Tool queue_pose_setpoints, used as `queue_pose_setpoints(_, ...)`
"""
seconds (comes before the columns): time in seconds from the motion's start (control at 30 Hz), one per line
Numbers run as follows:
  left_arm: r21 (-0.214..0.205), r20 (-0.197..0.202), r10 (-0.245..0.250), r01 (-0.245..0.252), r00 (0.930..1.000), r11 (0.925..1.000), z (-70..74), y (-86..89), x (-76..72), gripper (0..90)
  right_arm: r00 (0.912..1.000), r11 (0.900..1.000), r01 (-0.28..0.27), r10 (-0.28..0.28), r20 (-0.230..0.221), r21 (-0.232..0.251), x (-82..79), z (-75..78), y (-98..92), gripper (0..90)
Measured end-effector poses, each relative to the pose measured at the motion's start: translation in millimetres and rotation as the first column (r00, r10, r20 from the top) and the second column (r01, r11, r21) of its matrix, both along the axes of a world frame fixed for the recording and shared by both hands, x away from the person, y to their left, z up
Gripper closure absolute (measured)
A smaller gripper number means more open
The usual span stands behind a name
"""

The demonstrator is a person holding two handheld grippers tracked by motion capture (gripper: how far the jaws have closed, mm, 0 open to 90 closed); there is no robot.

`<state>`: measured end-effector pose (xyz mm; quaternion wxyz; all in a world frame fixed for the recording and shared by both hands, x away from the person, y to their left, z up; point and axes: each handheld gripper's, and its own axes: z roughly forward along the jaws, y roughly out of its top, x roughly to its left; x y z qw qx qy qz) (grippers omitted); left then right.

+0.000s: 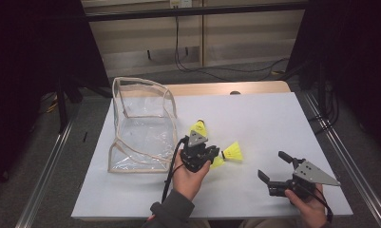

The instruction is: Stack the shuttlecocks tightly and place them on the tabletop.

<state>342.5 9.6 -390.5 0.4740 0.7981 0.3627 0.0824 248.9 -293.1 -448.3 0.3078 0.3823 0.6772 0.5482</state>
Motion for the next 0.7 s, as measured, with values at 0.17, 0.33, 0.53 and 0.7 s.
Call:
queue_pose_setpoints(0.17,-0.008,0.002,0.008,-0.008,1.0,0.9999,4.1,-5.0,10.4,81.2,1.0,1.0,0.0,0.0,0.001,0.0,-0.4,0.4,0.2,2.4)
queue_pose_setpoints(0.33,-0.018,0.016,0.01,-0.01,0.9998,0.9998,9.0,-8.7,20.3,81.2,1.0,1.0,-0.001,0.001,0.001,0.0,-0.2,0.3,-0.6,2.4)
queue_pose_setpoints(0.53,-0.02,0.011,0.006,-0.005,0.9999,0.9998,9.7,-14.2,31.4,81.1,1.0,1.0,0.0,0.0,0.0,-0.001,-0.3,0.4,-0.2,2.4)
queue_pose_setpoints(0.7,-0.017,0.023,0.017,-0.016,0.9996,0.9997,11.0,-16.6,41.5,80.8,1.0,1.0,-0.001,0.001,0.001,0.0,-0.1,0.3,-1.0,2.4)
